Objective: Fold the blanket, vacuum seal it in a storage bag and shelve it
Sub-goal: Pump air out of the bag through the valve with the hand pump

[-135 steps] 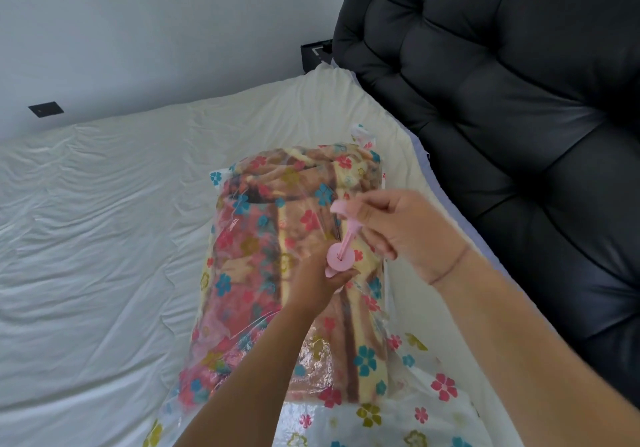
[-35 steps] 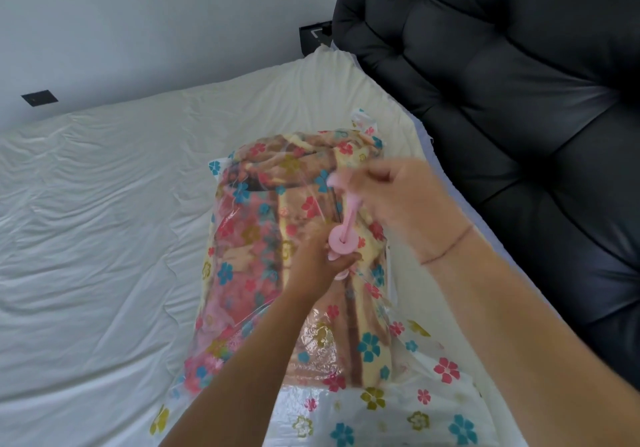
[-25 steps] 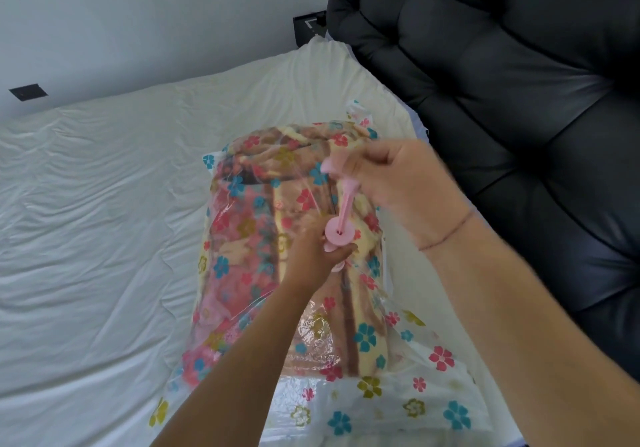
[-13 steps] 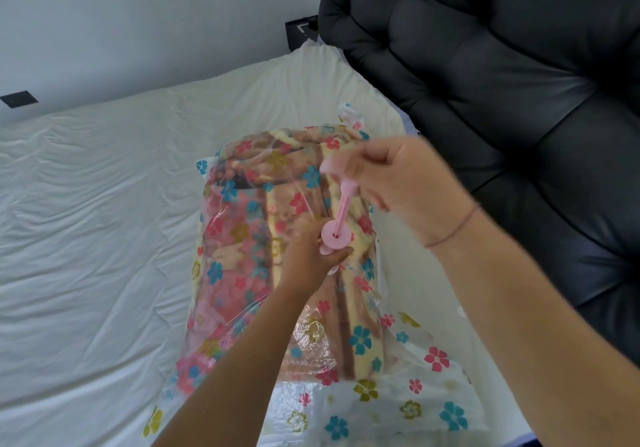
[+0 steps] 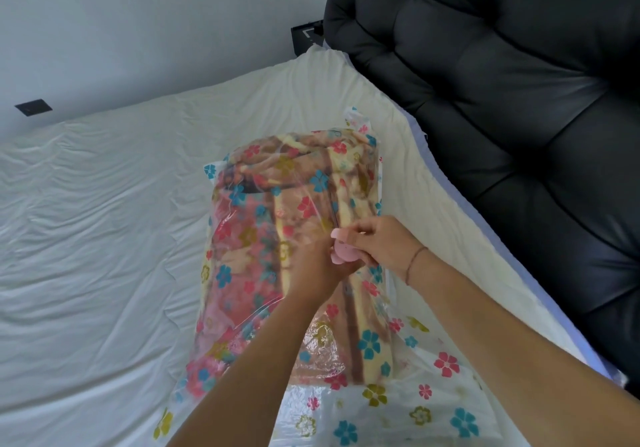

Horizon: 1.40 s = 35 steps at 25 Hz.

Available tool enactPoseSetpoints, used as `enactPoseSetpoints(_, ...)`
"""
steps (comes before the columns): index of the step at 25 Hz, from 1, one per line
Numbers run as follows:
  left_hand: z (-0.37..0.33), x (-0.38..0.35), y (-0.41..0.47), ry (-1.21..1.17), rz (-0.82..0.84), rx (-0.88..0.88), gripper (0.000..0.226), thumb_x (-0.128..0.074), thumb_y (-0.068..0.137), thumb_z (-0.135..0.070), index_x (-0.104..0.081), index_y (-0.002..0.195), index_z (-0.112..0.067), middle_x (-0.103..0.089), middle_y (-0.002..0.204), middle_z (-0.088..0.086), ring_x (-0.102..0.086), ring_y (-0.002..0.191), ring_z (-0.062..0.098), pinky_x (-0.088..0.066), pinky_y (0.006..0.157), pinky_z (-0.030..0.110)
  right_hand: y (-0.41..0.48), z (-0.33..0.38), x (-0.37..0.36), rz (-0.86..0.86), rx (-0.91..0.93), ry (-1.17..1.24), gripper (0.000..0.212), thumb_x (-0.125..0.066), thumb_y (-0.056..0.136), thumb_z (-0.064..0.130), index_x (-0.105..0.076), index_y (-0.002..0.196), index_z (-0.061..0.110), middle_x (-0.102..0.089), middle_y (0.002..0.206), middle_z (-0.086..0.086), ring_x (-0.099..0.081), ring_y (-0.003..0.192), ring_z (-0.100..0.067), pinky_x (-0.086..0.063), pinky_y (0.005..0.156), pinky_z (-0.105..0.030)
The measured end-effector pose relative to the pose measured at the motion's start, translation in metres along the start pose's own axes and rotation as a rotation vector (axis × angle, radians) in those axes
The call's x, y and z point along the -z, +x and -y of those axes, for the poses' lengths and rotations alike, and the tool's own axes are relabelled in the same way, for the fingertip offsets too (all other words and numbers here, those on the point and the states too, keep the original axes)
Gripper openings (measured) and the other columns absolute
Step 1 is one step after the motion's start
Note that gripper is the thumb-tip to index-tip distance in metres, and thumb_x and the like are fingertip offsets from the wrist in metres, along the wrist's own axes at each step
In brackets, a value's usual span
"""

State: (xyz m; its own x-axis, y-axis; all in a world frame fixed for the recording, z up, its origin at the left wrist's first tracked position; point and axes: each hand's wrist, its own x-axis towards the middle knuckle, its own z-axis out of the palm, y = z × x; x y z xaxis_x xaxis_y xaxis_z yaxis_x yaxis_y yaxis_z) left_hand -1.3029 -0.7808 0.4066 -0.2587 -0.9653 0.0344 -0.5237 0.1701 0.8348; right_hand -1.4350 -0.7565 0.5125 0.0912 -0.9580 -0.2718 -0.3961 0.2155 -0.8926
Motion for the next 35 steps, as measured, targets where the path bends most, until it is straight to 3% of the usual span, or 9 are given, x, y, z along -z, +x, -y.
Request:
enactPoseSetpoints(5,0.001,0.009,0.004,-0.061,-0.025,0.019,0.038,-0.081,0.073,-0.025,-0.057,0.099,-0.039,-0.063,0.087,-0.026,-0.057,0.084,-0.011,-0.043,0.072,0.003,-0.003,0.05,0.04,-0.031,0.268,0.247,0.022,-0.067,0.087,0.015,-0.071,0.092,-0.006,-0.056,0.058,-0.004,-0.041,0.035,0.001,-0.032,0.041,-0.006)
enactPoseSetpoints(8,0.001,0.002,0.003,-0.031,-0.004,0.027,0.034,-0.082,0.071,-0.026,-0.066,0.102,-0.027,-0.067,0.087,-0.018,-0.06,0.078,-0.007,-0.046,0.067,0.011,0.002,0.011,0.007,-0.015,0.072,0.084,0.028,-0.07,0.083,0.026,-0.072,0.091,-0.001,-0.064,0.062,-0.004,-0.051,0.047,-0.002,-0.051,0.059,-0.023)
enactPoseSetpoints(10,0.005,0.001,-0.002,-0.032,-0.003,0.028,0.032,-0.081,0.072,-0.025,-0.068,0.101,-0.023,-0.067,0.087,-0.015,-0.061,0.077,-0.006,-0.046,0.067,0.012,0.003,0.001,-0.005,0.016,-0.001,0.042,0.028,-0.072,0.082,0.029,-0.072,0.09,0.002,-0.058,0.051,0.007,-0.046,0.042,0.0,-0.047,0.059,-0.023)
enactPoseSetpoints(12,0.01,0.005,0.001,-0.05,-0.024,0.025,0.033,-0.081,0.073,-0.026,-0.065,0.103,-0.026,-0.067,0.09,-0.015,-0.062,0.083,0.0,-0.048,0.076,0.014,0.001,0.026,0.016,-0.009,0.123,0.145,0.028,-0.07,0.084,0.025,-0.072,0.091,-0.002,-0.054,0.056,-0.003,-0.039,0.038,-0.001,-0.035,0.044,-0.011)
enactPoseSetpoints(15,0.009,0.009,0.005,-0.073,-0.034,0.034,0.039,-0.081,0.072,-0.027,-0.06,0.105,-0.036,-0.066,0.094,-0.018,-0.062,0.09,0.004,-0.05,0.081,0.018,0.003,0.047,0.036,-0.007,0.268,0.243,0.025,-0.068,0.086,0.022,-0.073,0.092,-0.002,-0.048,0.06,-0.018,-0.031,0.038,-0.006,-0.026,0.041,-0.016)
enactPoseSetpoints(19,0.014,-0.001,0.005,-0.031,0.001,0.046,0.033,-0.081,0.071,-0.027,-0.068,0.101,-0.021,-0.071,0.093,-0.007,-0.066,0.084,0.009,-0.055,0.078,0.035,0.011,-0.005,-0.01,-0.01,-0.011,0.04,0.026,-0.069,0.086,0.029,-0.072,0.091,0.003,-0.05,0.04,0.009,-0.041,0.032,-0.001,-0.037,0.052,-0.018)
enactPoseSetpoints(24,0.015,0.004,0.005,-0.091,-0.02,0.062,0.037,-0.08,0.074,-0.024,-0.058,0.102,-0.034,-0.063,0.09,-0.024,-0.06,0.086,-0.004,-0.044,0.077,0.006,-0.001,0.05,0.037,-0.016,0.319,0.284,0.018,-0.068,0.085,0.016,-0.073,0.092,0.0,-0.055,0.058,-0.001,-0.04,0.037,-0.001,-0.03,0.042,-0.008)
enactPoseSetpoints(30,0.022,-0.011,-0.002,-0.038,-0.018,0.084,0.03,-0.075,0.077,-0.023,-0.065,0.106,-0.022,-0.071,0.093,-0.006,-0.065,0.084,0.011,-0.054,0.073,0.034,0.011,-0.013,-0.023,-0.155,0.109,-0.336,0.021,-0.056,0.093,0.044,-0.062,0.087,0.025,-0.054,0.071,0.015,-0.057,0.076,-0.013,-0.042,0.067,-0.024)
enactPoseSetpoints(35,0.023,-0.008,0.002,-0.081,-0.052,0.11,0.03,-0.077,0.074,-0.022,-0.062,0.1,-0.028,-0.067,0.085,-0.016,-0.061,0.081,-0.001,-0.043,0.066,0.011,-0.013,0.034,0.002,-0.406,0.613,-0.33,0.029,-0.053,0.092,0.049,-0.069,0.09,0.024,-0.065,0.07,0.012,-0.059,0.065,-0.006,-0.046,0.062,-0.022)
